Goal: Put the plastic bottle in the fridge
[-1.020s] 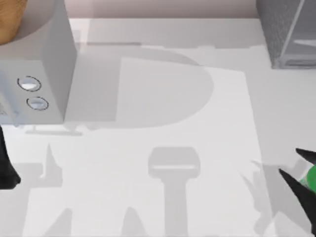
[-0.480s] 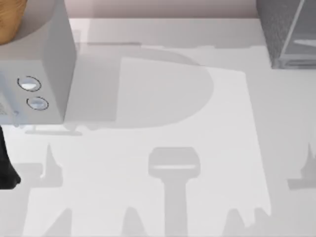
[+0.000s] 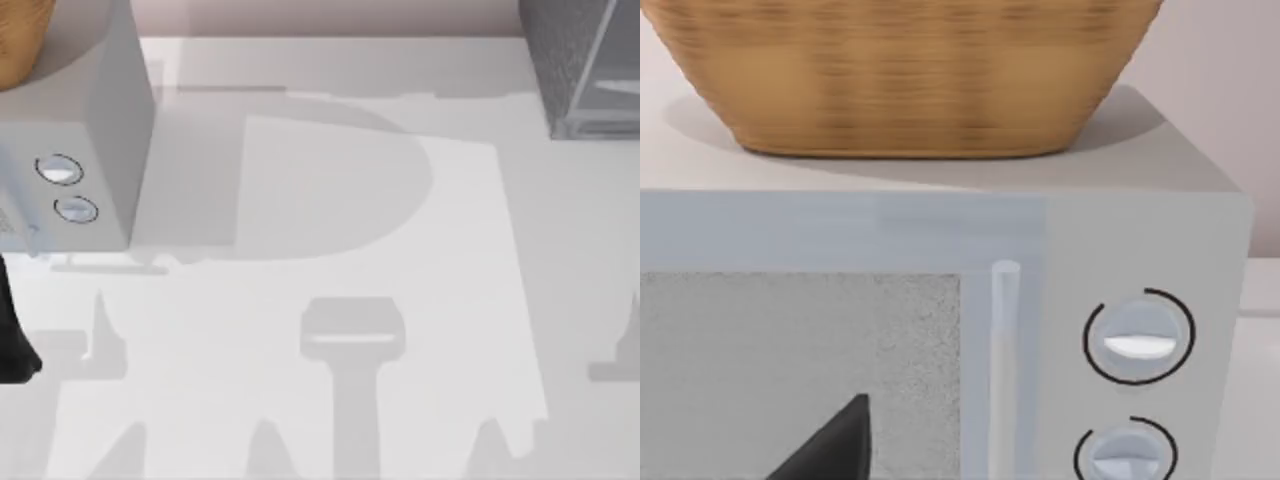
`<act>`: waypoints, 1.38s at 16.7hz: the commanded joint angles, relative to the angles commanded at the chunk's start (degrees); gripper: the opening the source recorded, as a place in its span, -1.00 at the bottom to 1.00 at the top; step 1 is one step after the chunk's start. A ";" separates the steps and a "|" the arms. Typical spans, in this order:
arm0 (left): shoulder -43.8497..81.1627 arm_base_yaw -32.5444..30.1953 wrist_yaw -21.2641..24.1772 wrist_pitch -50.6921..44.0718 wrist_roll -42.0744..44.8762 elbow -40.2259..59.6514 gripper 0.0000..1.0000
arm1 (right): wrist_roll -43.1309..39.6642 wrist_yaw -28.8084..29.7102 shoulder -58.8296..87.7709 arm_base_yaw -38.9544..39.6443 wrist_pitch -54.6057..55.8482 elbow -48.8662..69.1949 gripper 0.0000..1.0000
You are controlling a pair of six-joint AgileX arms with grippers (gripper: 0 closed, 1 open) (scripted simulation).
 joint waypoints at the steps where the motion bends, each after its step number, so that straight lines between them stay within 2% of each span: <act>1: 0.00 0.00 0.00 0.00 0.00 0.00 1.00 | 0.00 0.00 0.00 0.00 0.00 0.00 -0.98; 6: 0.00 0.00 0.00 0.00 0.00 0.00 1.00 | 0.32 -1.79 7.84 -0.54 4.88 4.25 -0.98; 23: 0.00 0.00 0.00 0.00 0.00 0.00 1.00 | 0.24 -7.87 63.92 -8.43 34.04 29.65 -0.98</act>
